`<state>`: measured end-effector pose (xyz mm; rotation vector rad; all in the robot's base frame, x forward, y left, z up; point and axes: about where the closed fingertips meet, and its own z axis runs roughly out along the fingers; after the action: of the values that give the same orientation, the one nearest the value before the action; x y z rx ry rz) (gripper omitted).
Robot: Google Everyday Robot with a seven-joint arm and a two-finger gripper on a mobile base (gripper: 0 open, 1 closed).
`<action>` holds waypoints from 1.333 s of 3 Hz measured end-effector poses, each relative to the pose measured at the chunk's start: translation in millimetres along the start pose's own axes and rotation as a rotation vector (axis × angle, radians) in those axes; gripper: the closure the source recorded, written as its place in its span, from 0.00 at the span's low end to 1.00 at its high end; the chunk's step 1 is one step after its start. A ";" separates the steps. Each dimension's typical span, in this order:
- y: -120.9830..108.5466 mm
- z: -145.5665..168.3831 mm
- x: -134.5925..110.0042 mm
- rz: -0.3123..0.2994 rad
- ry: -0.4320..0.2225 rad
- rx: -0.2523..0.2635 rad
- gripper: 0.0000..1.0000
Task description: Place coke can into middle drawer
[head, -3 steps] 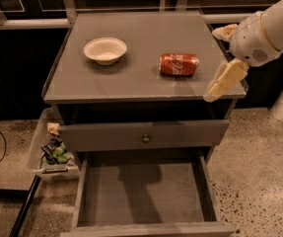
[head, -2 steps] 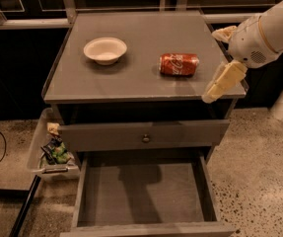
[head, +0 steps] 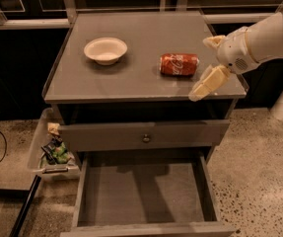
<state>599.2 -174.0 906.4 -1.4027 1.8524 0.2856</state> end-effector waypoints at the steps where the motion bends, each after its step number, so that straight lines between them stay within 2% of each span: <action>1: -14.0 15.9 -0.2 0.014 -0.041 -0.008 0.00; 4: -66.7 51.9 13.0 -0.106 -0.038 -0.058 0.00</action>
Offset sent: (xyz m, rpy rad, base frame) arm 0.0708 -0.0010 -0.0142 0.0346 -0.0446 0.0665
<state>680.5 -176.8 880.4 -1.5190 1.7445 0.3128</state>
